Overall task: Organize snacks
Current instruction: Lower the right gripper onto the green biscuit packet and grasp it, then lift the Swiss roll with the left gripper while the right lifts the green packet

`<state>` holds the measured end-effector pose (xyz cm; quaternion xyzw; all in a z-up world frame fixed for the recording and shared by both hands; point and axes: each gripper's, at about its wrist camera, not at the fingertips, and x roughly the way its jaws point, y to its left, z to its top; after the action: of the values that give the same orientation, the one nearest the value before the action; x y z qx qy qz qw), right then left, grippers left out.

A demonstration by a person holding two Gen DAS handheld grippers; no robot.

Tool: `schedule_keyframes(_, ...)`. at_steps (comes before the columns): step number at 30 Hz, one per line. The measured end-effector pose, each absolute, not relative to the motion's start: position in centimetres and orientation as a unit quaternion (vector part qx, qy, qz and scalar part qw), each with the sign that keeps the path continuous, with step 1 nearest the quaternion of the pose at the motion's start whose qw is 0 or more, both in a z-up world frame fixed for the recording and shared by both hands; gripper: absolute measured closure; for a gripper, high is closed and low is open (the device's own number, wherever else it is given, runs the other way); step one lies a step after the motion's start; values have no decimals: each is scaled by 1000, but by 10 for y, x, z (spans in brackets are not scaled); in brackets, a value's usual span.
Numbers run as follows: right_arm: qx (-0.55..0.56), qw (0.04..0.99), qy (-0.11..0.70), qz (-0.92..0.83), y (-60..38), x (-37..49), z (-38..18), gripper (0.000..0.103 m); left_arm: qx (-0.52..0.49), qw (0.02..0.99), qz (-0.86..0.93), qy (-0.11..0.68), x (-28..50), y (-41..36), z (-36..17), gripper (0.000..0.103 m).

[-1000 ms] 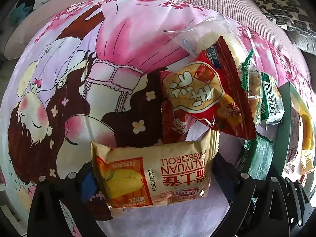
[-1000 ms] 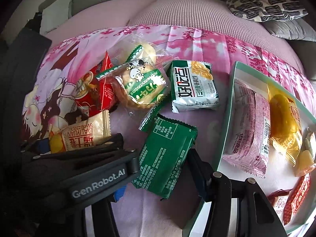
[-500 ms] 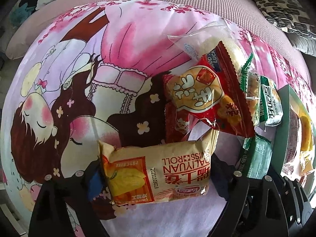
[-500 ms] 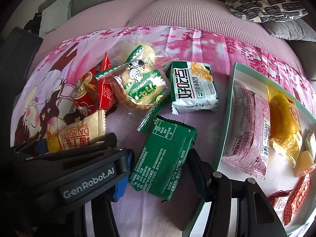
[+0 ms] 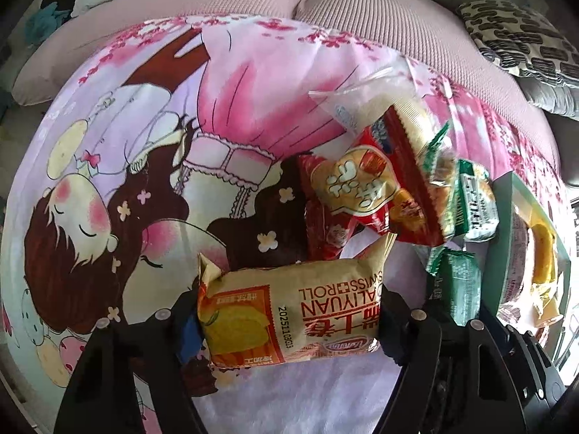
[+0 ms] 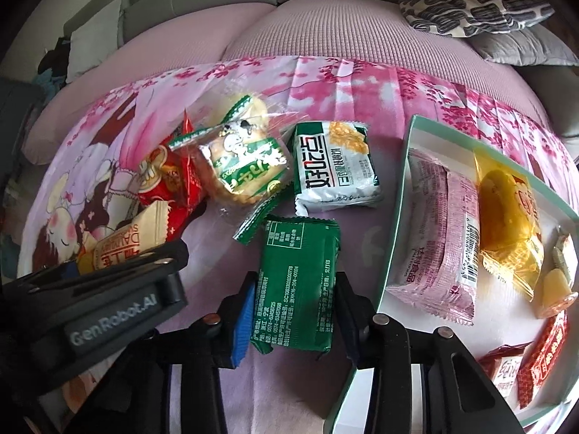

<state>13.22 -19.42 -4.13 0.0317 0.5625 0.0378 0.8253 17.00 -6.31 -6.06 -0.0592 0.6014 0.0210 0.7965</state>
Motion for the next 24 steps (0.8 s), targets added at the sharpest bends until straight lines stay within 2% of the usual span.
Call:
schedule_keyframes(15,52,860,507,36,-202,116,-1,61,-91,827,16,555,151,-37,-9,26)
schedule_keyframes(19,53,865,496,43,-202,112,9,63,-97,835,18,541,145,-30,4,26)
schedule_keyframes(21,53,867,493,48,-201,112,11,69,-99,837,18,538,144,-30,7,26)
schedule_keyframes(24,48,861,504,51,-199,113,4,69,-99,837,19,538,146,-30,7,26)
